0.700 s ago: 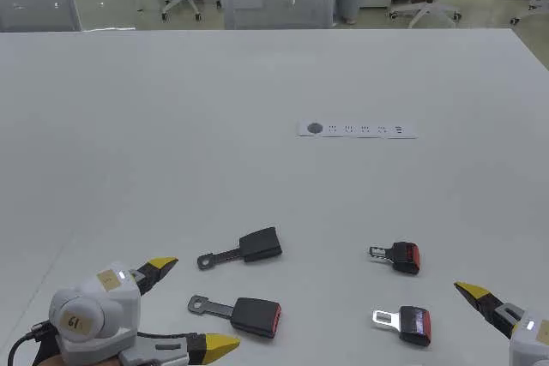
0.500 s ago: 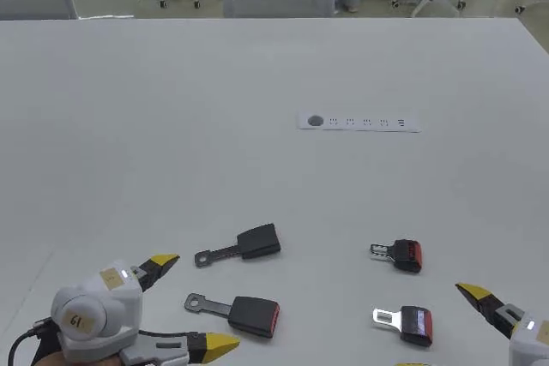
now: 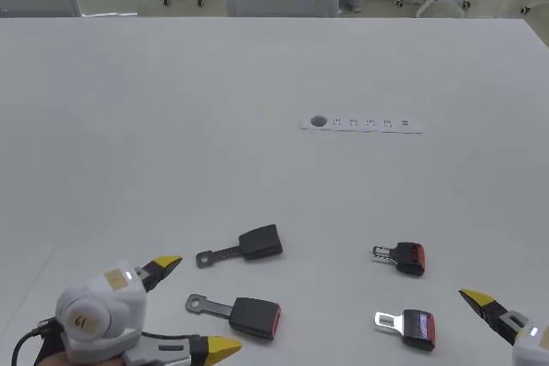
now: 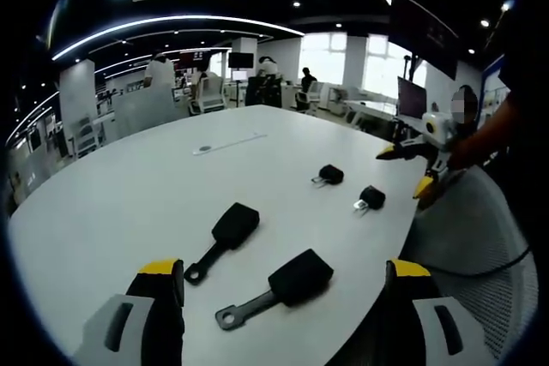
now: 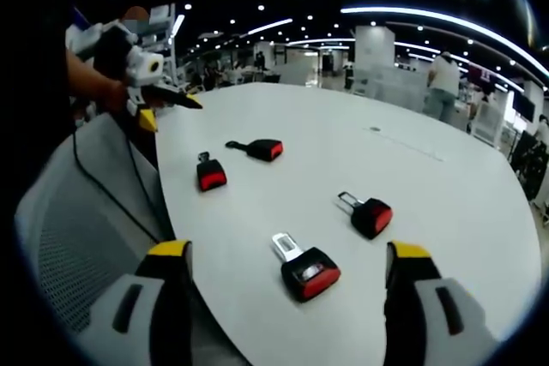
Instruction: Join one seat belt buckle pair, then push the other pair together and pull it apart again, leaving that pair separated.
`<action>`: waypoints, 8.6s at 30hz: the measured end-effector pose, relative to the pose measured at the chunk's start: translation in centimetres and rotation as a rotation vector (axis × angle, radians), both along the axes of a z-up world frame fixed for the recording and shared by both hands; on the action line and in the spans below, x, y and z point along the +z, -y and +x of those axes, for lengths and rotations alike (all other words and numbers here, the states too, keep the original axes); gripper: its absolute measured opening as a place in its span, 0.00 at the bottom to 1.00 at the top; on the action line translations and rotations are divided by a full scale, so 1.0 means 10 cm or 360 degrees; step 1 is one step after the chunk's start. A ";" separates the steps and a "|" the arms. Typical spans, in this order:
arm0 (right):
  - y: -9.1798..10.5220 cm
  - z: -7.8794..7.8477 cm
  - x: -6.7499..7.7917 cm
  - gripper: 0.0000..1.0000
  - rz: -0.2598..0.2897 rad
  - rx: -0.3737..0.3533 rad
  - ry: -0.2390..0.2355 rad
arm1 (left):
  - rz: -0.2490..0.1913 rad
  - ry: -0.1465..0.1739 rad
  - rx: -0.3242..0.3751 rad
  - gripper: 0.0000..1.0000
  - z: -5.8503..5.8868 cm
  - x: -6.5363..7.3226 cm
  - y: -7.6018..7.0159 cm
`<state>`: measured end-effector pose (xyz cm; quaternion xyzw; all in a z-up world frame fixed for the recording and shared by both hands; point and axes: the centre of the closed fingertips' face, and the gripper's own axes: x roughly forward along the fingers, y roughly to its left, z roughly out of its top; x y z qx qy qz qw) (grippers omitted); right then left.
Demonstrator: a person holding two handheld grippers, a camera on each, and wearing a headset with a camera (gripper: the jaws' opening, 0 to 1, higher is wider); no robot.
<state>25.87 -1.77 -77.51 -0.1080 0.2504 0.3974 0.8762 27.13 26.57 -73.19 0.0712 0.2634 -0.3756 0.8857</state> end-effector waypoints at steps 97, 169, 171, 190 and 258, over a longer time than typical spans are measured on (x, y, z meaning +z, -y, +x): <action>0.02 0.02 -0.26 0.89 -0.0067 0.0068 -0.0126 | 0.0164 -0.0098 -0.0205 0.95 -0.06 -0.38 0.19; 0.07 0.23 -0.78 0.37 -0.0412 0.0672 -0.0318 | 0.0656 -0.0208 -0.1058 0.36 0.13 -1.18 0.41; 0.07 0.23 -0.77 0.37 -0.0417 0.0690 -0.0316 | 0.0659 -0.0204 -0.1060 0.36 0.13 -1.19 0.41; 0.03 0.18 -0.76 0.36 -0.0369 0.0697 -0.0304 | 0.0636 -0.0210 -0.1011 0.35 0.15 -1.18 0.41; -1.61 0.17 -0.75 0.36 -0.0297 0.0902 -0.0218 | 0.0726 -0.0218 -0.1094 0.35 0.11 -1.19 0.43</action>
